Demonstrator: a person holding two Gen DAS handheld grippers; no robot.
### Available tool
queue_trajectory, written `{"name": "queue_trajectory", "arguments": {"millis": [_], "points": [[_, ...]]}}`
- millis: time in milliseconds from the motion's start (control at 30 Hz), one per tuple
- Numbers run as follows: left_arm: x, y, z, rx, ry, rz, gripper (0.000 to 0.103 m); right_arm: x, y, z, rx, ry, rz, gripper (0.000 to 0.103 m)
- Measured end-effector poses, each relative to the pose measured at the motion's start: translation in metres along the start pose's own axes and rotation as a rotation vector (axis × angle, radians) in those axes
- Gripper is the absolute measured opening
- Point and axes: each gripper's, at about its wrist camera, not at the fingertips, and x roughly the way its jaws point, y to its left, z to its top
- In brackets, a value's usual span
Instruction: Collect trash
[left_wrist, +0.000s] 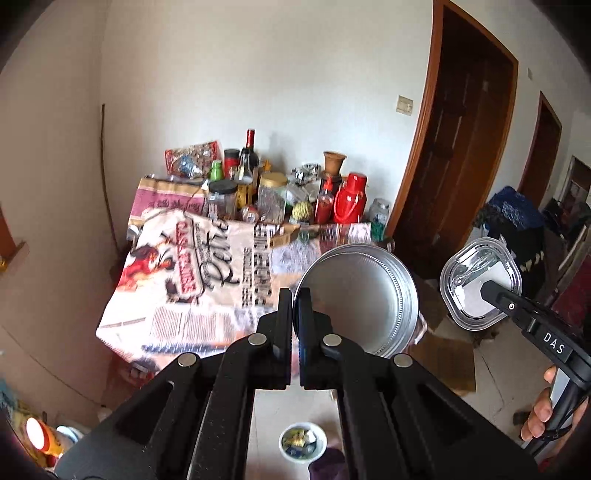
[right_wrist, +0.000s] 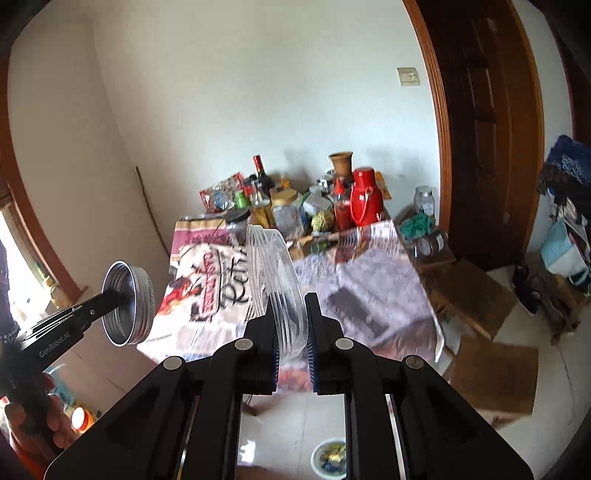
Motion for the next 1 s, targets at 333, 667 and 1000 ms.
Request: {"name": "queue_trajectory", "arguments": {"millis": [333, 667, 1000], "points": [[-0.011, 0.008, -0.063, -0.004, 0.157, -0.03, 0.001, -0.028, 0.017, -0.044, 0.025, 0.091, -0.014, 0.011], [0.038, -0.003, -0.111, -0.047, 0.291, 0.004, 0.001, 0.023, -0.017, -0.085, 0.048, 0.252, -0.001, 0.011], [0.152, -0.004, -0.206, -0.094, 0.477, 0.048, 0.001, 0.115, -0.068, -0.159, 0.056, 0.441, -0.016, 0.011]]}}
